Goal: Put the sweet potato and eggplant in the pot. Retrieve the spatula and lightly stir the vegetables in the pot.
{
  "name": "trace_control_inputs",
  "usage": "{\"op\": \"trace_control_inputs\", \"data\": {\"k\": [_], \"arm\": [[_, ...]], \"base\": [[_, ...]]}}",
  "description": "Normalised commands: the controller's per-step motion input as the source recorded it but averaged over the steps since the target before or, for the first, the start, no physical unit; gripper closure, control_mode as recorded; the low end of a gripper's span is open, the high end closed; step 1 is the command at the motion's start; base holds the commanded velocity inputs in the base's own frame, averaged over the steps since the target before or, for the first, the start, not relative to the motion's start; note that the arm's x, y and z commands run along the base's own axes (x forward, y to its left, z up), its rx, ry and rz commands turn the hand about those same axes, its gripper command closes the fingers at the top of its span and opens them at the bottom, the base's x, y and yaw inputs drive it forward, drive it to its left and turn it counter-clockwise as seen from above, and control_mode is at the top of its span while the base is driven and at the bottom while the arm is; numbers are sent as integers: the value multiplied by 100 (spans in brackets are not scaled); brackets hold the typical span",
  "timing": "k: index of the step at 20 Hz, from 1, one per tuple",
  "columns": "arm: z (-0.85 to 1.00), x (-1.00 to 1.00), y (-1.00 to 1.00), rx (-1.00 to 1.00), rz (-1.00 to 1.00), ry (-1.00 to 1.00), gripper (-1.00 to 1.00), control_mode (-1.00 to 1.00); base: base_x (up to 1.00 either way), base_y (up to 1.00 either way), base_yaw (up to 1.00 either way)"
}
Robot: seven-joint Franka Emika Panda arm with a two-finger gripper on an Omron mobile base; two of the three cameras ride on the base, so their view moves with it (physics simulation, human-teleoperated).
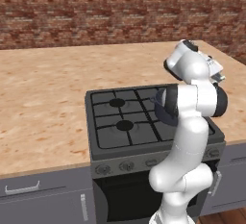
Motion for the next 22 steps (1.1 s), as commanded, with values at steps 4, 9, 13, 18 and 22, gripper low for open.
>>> {"op": "trace_control_inputs", "data": {"k": [4, 9, 13, 18, 22], "arm": [[21, 14, 7, -10, 0, 8, 100, -100], [0, 0, 29, -6, 0, 8, 100, -100], [-1, 2, 34, -4, 1, 4, 100, -100], [0, 29, 13, -3, 1, 4, 100, -100], [-4, 21, 8, -5, 0, 5, 100, -100]], "base": [[0, 0, 0], [0, 0, 0], [0, 0, 0], [0, 0, 0], [0, 0, 0]]}}
